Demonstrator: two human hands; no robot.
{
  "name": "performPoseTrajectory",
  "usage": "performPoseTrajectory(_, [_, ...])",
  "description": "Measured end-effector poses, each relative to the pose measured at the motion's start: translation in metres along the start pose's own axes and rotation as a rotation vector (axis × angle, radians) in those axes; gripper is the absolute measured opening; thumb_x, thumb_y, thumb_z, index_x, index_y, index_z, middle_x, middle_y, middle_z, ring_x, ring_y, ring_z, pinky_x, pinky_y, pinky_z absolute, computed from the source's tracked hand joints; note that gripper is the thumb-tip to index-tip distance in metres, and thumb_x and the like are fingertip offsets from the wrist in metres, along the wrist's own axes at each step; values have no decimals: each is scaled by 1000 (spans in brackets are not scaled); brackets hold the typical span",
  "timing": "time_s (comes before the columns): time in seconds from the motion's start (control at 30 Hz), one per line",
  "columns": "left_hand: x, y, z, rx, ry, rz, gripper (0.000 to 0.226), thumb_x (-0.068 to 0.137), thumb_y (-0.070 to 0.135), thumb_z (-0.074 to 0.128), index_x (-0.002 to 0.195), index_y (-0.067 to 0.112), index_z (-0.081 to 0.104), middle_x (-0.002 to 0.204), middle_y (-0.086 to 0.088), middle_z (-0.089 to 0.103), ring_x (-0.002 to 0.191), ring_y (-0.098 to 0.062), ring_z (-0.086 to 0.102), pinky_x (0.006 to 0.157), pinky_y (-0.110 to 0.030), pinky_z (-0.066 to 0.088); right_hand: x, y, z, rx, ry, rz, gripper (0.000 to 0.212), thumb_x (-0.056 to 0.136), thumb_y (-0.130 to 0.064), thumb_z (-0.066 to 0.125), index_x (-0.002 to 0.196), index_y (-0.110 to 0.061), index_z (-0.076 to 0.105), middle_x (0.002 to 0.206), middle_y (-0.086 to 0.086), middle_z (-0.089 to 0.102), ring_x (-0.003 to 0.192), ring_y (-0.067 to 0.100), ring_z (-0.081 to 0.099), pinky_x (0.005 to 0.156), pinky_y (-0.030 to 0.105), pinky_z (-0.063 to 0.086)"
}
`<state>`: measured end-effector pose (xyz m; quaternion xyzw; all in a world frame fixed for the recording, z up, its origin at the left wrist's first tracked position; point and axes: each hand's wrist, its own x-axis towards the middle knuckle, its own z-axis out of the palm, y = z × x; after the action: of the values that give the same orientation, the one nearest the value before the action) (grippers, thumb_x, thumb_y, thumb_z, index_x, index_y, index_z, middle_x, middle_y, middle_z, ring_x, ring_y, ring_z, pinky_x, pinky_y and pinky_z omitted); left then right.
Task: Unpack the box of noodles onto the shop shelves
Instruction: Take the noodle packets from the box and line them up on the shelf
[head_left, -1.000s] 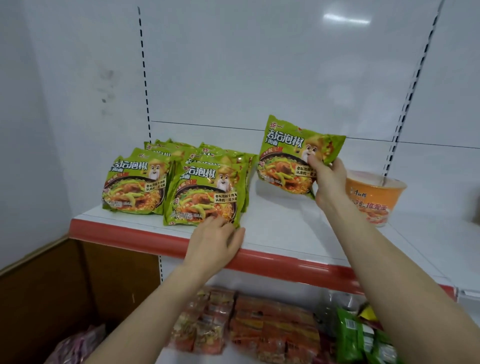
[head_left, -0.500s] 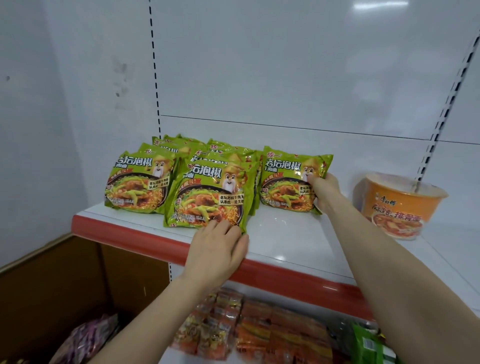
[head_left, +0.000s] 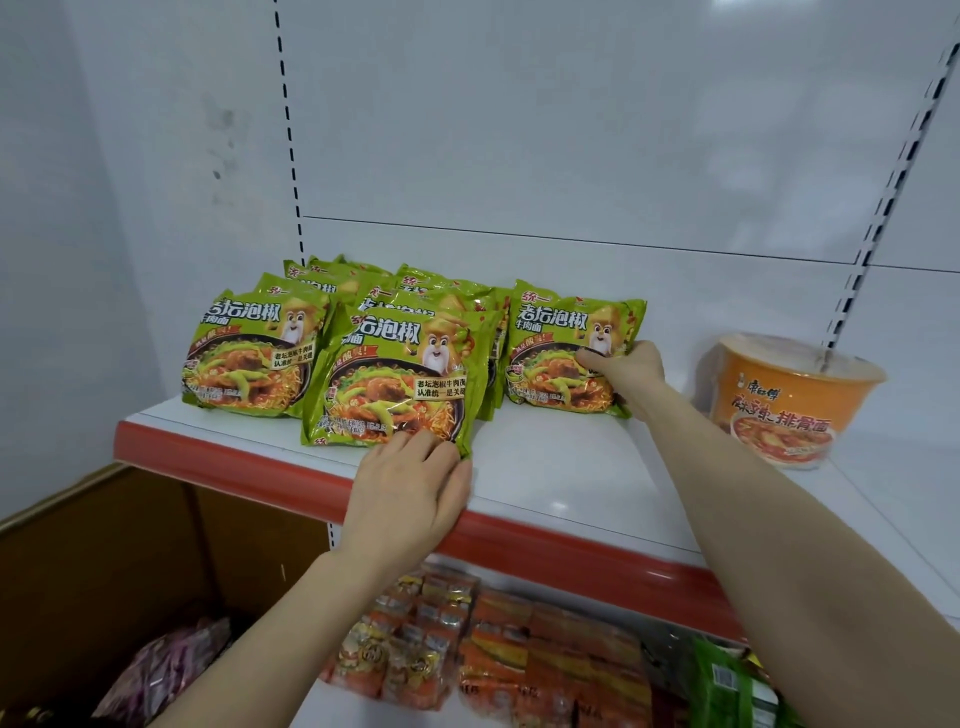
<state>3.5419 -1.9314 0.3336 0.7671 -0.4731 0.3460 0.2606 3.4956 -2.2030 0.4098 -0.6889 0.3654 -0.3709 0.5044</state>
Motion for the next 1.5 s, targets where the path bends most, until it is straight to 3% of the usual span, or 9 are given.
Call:
performPoseTrajectory(0.17, [-1,0,1,2,-24,-2,36,91,33,34,72,15,59,69,2,53,62,-20,47,56,-31,35,-3,-1,1,-136,129,-58,65,76,-25,75,123,1,38,126,18,51,115,34,50,90,38,43])
performPoseTrajectory(0.27, [1,0,0,7,-31,-11,37,91,33,34,72,15,60,69,2,53,62,-20,48,57,-31,36,-1,-3,-2,-129,66,-50,67,76,-27,74,125,0,38,127,17,50,116,33,50,94,39,44])
performPoseTrajectory(0.5, [-1,1,0,16,-77,-20,39,93,34,31,76,15,61,73,2,55,65,-21,49,58,-34,38,24,17,9,-67,-101,-47,110,31,-45,91,123,-7,45,121,10,58,111,28,57,94,46,49])
performPoseTrajectory(0.7, [4,3,-7,66,-108,4,41,91,34,31,74,13,62,71,-1,58,64,-25,54,58,-34,44,-24,-10,3,-189,93,12,60,83,-25,67,127,1,35,131,18,48,120,34,48,93,37,42])
performPoseTrajectory(0.83, [6,11,-18,108,-146,21,43,90,36,30,76,11,62,70,-4,59,66,-27,56,61,-34,44,-50,-23,-5,-349,194,-135,39,92,-21,47,123,3,43,128,22,47,118,38,46,95,40,40])
performPoseTrajectory(0.93, [-1,21,-38,136,-95,92,40,91,35,33,75,11,61,70,-3,58,66,-26,55,62,-34,41,-81,-39,-3,-411,175,-343,42,90,-26,38,117,3,52,120,21,53,113,37,49,92,39,40])
performPoseTrajectory(1.2, [-114,11,-97,111,-176,132,37,89,32,40,66,12,62,61,-2,58,58,-25,54,54,-31,42,-214,-47,46,-402,-42,-782,27,92,-16,49,110,0,60,112,16,62,108,27,53,83,24,32])
performPoseTrajectory(1.4, [-236,-25,-106,59,-455,-83,43,88,35,31,67,12,61,62,-4,59,57,-25,57,52,-29,41,-307,22,110,-394,-335,-744,31,91,-16,50,114,4,56,113,18,61,108,30,55,92,32,40])
performPoseTrajectory(1.5, [-299,-37,-98,44,-617,-211,53,89,40,23,77,12,67,72,-6,66,64,-26,61,57,-33,49,-345,84,134,-483,-494,-563,34,94,-19,47,124,-3,49,121,11,57,110,21,53,85,21,35])
